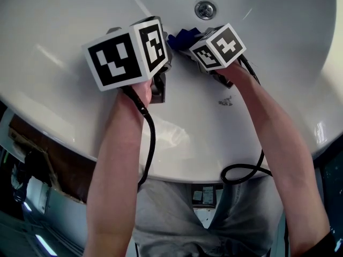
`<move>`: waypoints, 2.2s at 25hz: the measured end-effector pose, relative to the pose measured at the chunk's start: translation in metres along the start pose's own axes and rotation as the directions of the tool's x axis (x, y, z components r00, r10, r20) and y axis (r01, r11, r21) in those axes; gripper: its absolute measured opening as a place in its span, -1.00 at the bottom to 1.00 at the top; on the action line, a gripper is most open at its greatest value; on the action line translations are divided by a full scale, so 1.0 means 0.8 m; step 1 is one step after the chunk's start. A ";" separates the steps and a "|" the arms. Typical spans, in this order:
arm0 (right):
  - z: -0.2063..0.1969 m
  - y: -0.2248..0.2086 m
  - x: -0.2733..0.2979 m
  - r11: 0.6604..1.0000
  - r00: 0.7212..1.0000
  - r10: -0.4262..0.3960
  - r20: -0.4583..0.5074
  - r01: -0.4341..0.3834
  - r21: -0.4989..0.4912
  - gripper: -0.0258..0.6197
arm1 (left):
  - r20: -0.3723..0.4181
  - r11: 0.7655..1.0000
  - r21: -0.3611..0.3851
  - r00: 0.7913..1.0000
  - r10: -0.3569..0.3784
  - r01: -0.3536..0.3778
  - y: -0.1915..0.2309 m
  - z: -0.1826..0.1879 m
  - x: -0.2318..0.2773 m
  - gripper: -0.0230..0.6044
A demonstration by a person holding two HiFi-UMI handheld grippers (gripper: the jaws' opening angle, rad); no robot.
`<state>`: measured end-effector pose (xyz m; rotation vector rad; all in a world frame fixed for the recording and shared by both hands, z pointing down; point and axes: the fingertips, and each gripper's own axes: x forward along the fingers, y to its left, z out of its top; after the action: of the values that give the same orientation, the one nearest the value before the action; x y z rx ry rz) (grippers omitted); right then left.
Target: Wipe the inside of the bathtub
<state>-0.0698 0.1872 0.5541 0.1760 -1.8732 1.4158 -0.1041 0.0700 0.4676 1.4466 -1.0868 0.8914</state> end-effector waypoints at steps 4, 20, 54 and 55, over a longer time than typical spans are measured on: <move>-0.005 0.017 -0.006 1.000 1.000 0.014 -0.002 -0.014 0.008 -0.71 | 0.010 1.000 -0.006 1.000 0.003 -0.003 0.000 -0.007 -0.016 -0.92; -0.008 0.120 -0.032 0.993 0.997 0.063 -0.033 -0.066 -0.094 -0.71 | 0.083 0.995 -0.096 0.996 -0.016 0.024 -0.002 -0.015 -0.091 -0.92; -0.042 0.343 -0.140 0.962 0.980 0.195 -0.026 -0.197 -0.190 -0.71 | 0.134 0.988 -0.156 0.991 0.018 0.003 -0.022 -0.027 -0.263 -0.92; -0.043 0.349 -0.144 0.961 0.979 0.202 -0.024 -0.203 -0.189 -0.71 | 0.131 0.988 -0.152 0.991 0.019 0.001 -0.023 -0.026 -0.266 -0.92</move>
<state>-0.1204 0.2839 0.2705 -0.1167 -2.0574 1.3565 -0.1510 0.1241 0.2655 1.3896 -1.2337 0.7107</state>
